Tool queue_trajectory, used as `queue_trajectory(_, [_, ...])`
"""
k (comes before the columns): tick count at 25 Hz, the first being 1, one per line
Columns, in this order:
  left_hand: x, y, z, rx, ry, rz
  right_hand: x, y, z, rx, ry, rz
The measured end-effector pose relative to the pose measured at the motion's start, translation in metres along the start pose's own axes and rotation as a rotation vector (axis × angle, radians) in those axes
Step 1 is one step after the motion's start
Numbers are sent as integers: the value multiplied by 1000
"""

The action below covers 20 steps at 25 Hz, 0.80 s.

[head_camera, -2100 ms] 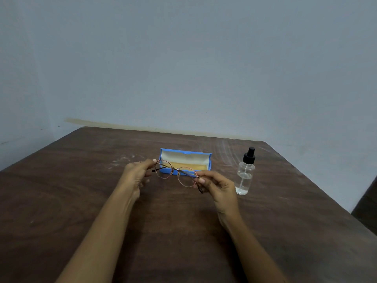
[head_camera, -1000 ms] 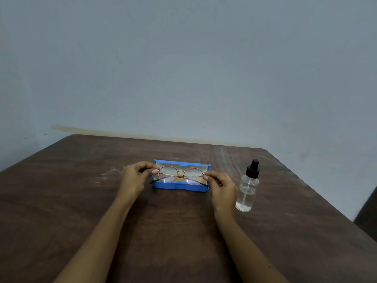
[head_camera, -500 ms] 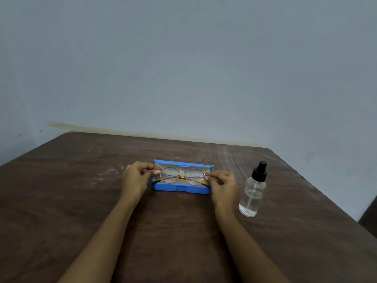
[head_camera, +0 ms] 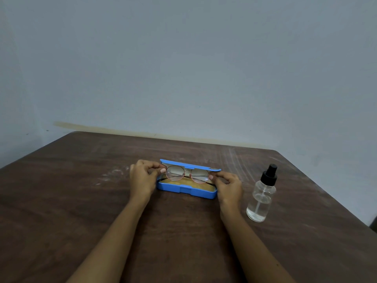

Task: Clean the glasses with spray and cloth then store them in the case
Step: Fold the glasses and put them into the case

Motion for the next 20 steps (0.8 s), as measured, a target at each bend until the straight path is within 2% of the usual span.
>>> queue_trajectory(10, [-1, -3, 4, -118, 5, -78, 2, -1, 3, -47, -27, -38])
queue_trajectory(20, [1, -6, -3, -12, -14, -50, 1, -1, 4, -68, -25, -44])
Point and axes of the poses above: each hand's wrist, its own x-axis towards the middle knuckle, its own y-axis out of the back of the hand, z = x × y, the point moved 5 cm from there along x, towards the middle knuckle, and after that the axes turned 9 degrees about y, right-handed, at the moved point
